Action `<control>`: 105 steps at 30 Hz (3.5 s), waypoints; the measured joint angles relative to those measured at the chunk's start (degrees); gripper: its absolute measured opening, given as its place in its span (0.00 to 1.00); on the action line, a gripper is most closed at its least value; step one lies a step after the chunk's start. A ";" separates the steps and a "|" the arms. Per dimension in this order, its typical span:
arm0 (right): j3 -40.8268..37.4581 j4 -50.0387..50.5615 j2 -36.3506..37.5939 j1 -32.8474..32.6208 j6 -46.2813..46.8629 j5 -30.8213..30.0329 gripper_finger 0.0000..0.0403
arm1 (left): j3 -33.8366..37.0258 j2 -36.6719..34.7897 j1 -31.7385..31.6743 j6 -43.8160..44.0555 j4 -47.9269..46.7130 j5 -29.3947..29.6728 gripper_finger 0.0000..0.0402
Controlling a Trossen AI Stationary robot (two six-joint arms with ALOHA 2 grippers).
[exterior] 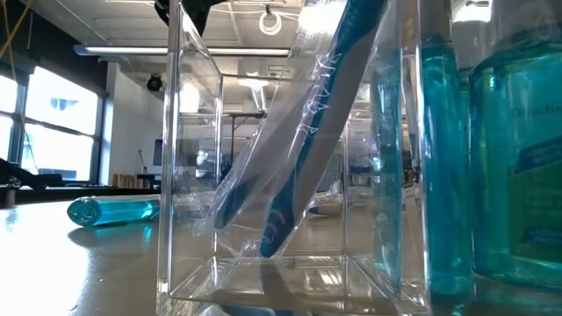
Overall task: Pick & Place toothbrushing station
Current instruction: Put the blue toothbrush into the transparent organizer
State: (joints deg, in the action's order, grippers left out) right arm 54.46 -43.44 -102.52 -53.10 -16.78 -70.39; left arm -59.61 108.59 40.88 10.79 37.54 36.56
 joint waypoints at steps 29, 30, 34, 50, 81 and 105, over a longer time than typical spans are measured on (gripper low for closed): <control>0.00 -4.04 0.00 -1.97 -8.54 -10.78 0.59 | -0.01 -6.79 1.55 -1.56 -9.08 4.66 0.45; 0.00 -5.29 0.00 -2.26 -10.17 -11.20 0.59 | -0.03 -7.24 1.78 -1.54 -10.24 5.53 0.45; 0.00 -12.48 0.00 -3.59 -18.38 -13.90 0.59 | -0.01 -9.58 3.12 -1.47 -14.71 10.75 0.45; 0.00 -18.91 0.00 -3.60 -25.28 -16.51 0.59 | -0.05 -27.48 -7.22 36.80 -73.87 4.97 0.45; 0.01 -9.01 0.00 -3.15 -16.87 -16.59 0.59 | -0.02 -15.31 -52.63 31.26 -76.82 -26.47 0.45; 0.01 -8.95 0.00 -3.21 -15.74 -16.65 0.59 | 0.21 -14.53 -51.36 28.24 -88.77 -17.07 0.01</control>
State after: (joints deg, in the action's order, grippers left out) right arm 54.47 -52.39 -102.52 -56.31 -32.51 -87.04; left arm -59.40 94.06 -10.47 39.02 -51.23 19.49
